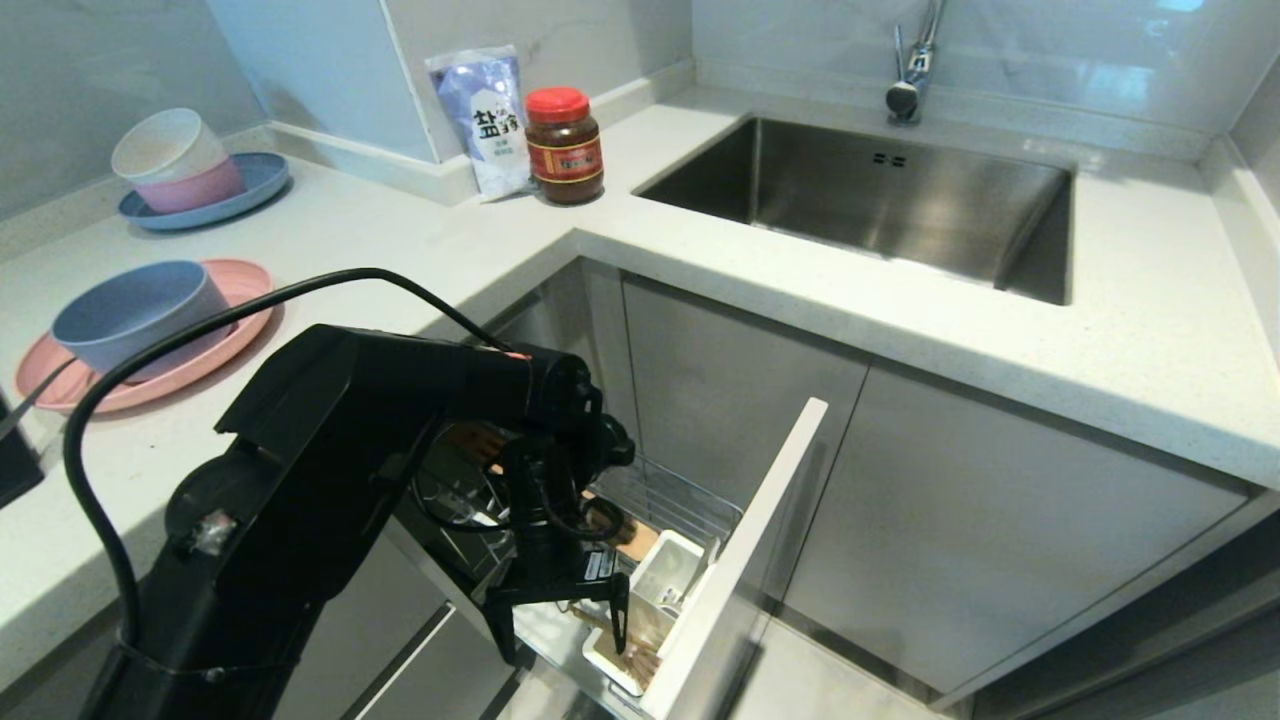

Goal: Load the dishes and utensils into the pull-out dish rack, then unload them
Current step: Take the chopsticks out of the cupboard

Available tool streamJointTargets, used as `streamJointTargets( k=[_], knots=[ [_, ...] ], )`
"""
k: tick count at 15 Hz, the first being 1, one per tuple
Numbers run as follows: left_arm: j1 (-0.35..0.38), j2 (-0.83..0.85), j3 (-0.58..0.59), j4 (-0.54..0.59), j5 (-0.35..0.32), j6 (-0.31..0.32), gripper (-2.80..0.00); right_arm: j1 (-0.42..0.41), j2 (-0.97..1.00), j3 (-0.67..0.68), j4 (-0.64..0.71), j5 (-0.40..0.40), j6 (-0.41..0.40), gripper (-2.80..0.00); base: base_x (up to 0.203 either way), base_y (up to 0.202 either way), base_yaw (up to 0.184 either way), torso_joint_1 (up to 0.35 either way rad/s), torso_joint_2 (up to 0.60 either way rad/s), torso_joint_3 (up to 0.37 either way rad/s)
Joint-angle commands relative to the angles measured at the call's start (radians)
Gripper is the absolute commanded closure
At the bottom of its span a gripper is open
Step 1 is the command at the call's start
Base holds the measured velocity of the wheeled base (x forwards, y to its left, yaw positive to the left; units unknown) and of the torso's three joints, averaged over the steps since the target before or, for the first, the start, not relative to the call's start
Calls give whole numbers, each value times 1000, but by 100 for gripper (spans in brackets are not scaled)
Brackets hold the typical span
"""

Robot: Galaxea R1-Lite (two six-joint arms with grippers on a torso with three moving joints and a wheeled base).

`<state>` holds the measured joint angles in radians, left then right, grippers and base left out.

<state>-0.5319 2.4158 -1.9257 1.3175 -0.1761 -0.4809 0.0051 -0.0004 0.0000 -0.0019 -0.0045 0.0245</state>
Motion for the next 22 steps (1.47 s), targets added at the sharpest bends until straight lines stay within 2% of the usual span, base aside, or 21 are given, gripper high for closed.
streamJointTargets(
  k=[1,7,20,21,22],
  knots=[
    [-8,11,-1,11,1,-5,-280,0,-4,2,-1,0,0,0,0,0,0,0,0,0],
    [-29,26,-1,-21,12,-73,-280,0,-4,2,-1,0,0,0,0,0,0,0,0,0],
    [-31,32,-1,-77,23,-74,-280,-1,-4,2,-1,0,0,0,0,0,0,0,0,0],
    [-31,33,-1,-80,24,-74,0,0,-4,2,-1,0,0,0,0,0,0,0,0,0],
    [-31,34,-1,-83,27,-74,0,1,-4,2,0,0,0,0,0,0,0,0,0,0]
  ],
)
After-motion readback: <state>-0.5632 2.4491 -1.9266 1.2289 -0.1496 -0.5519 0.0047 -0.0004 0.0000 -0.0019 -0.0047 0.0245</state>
